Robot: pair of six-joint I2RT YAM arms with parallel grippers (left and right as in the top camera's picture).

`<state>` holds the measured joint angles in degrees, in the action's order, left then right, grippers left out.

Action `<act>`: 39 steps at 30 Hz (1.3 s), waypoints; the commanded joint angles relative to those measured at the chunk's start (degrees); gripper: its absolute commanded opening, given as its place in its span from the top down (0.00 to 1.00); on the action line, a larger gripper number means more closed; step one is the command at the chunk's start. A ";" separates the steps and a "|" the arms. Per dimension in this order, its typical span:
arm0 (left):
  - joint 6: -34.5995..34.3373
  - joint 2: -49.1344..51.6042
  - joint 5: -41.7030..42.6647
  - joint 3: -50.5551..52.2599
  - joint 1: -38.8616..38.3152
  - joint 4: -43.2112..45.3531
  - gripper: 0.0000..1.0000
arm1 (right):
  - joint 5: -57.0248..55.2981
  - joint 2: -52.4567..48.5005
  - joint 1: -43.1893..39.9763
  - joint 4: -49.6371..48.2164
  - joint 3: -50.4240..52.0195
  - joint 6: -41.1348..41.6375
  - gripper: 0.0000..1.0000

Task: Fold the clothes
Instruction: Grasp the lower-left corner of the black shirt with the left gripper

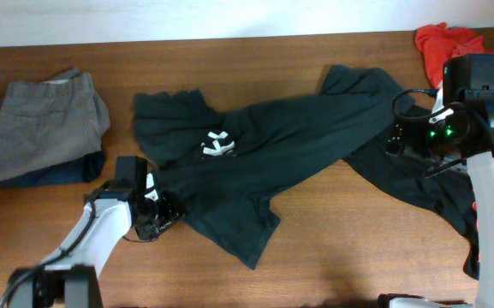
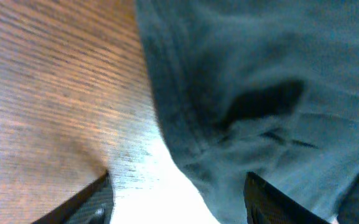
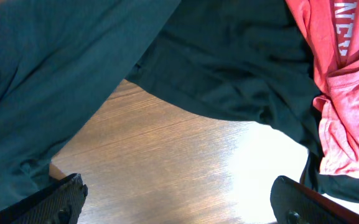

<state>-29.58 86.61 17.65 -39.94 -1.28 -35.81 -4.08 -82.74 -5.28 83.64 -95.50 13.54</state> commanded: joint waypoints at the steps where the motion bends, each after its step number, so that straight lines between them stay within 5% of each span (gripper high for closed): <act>1: -0.57 5.79 1.75 0.33 -0.13 3.17 0.33 | -1.11 -0.31 -0.48 0.20 -0.28 0.24 0.01; 3: -0.59 8.04 4.48 0.33 -0.13 5.29 0.35 | -1.11 -0.31 -0.48 0.20 -0.28 0.24 0.01; 8: -0.55 10.84 8.55 0.33 -0.24 5.44 0.67 | -1.14 -0.31 -0.48 0.37 -0.28 0.24 0.01; 13: -0.31 10.82 8.55 0.33 -0.22 3.65 0.71 | -1.14 -0.31 -0.48 0.37 -0.28 0.24 0.01; 15: -0.33 10.82 8.52 0.33 -0.22 3.39 0.70 | -1.11 -0.31 -0.48 0.37 -0.28 0.24 0.01; 20: -0.35 10.78 8.72 0.26 -0.15 0.28 0.35 | -1.14 -0.31 -0.48 0.37 -0.28 0.24 0.01; 33: -0.39 10.80 7.34 0.48 -3.74 3.37 0.38 | -1.11 -0.31 -0.48 0.44 -0.28 0.24 0.01; 36: -0.39 10.80 6.27 0.48 -5.77 4.39 0.49 | -1.11 -0.31 -0.48 0.48 -0.28 0.24 0.01; 39: -0.39 10.80 6.12 0.48 -6.08 4.74 0.74 | -1.11 -0.31 -0.48 0.48 -0.28 0.24 0.01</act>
<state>-30.76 94.24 30.89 -42.17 -6.63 -31.33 -4.08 -82.76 -5.28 83.99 -95.50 13.52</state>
